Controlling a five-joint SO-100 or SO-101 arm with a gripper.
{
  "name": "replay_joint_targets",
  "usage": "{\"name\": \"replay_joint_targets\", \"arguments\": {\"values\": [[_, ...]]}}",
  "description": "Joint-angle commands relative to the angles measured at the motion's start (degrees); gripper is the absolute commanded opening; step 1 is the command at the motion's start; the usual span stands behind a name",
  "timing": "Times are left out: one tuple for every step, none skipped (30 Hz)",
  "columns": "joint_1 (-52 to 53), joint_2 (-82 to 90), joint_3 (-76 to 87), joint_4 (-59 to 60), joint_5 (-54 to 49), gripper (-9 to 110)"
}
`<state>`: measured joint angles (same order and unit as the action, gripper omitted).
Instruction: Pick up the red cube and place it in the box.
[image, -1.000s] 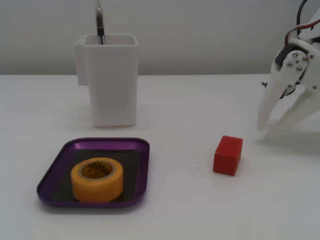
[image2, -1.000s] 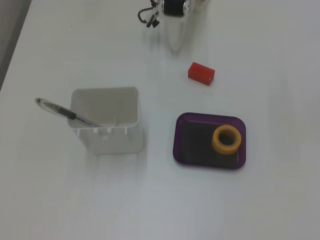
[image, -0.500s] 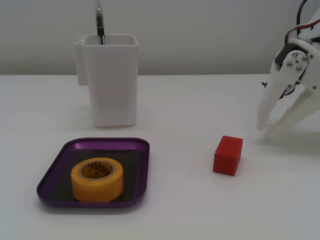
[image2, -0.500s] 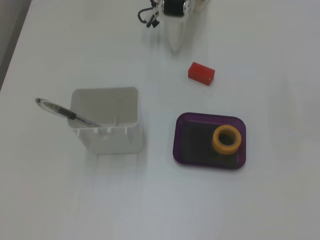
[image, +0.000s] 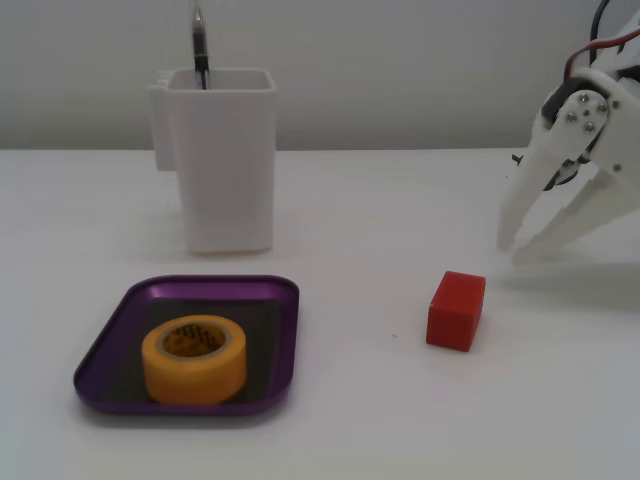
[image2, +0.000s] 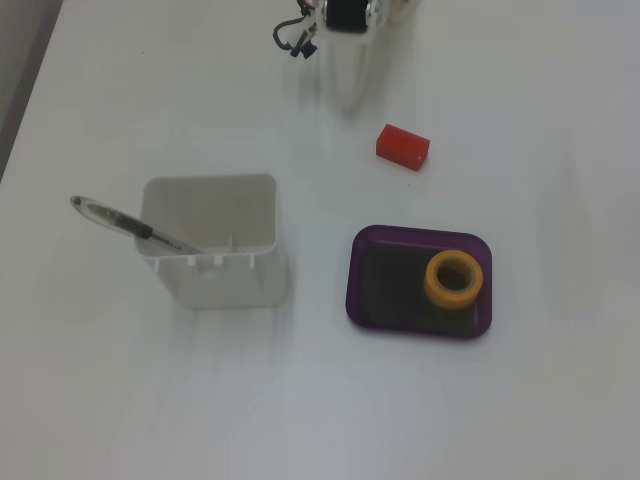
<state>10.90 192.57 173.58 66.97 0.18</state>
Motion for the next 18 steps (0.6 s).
{"name": "replay_joint_targets", "arguments": {"values": [[0.0,4.2,-0.4,-1.0,-0.5,1],[0.1,4.2,-0.4,-1.1,-0.5,2],[0.3,4.2,-0.4,-1.7,-0.6,4],[0.6,4.2,-0.5,-2.7,-0.6,6],[0.8,4.1,-0.5,-4.2,-0.6,7],[0.9,3.8,-0.6,-5.9,-0.5,8],[0.9,3.3,-1.2,-7.5,-0.1,8],[0.9,3.3,-2.4,-8.8,0.0,8],[0.9,3.3,-3.5,-9.9,0.0,8],[0.5,3.2,-4.8,-10.6,0.0,8],[0.4,3.1,-6.0,-11.0,-0.1,8],[0.3,2.9,-7.3,-11.0,-0.3,8],[0.2,2.1,-8.7,-11.0,-0.4,8],[0.3,0.6,-10.1,-10.7,-0.4,8],[0.3,-1.5,-11.7,-10.5,-0.4,9],[0.2,-4.1,-13.4,-10.5,-0.2,9],[0.2,-7.3,-15.4,-10.6,0.1,9],[0.2,-10.8,-17.6,-10.6,0.2,9]]}}
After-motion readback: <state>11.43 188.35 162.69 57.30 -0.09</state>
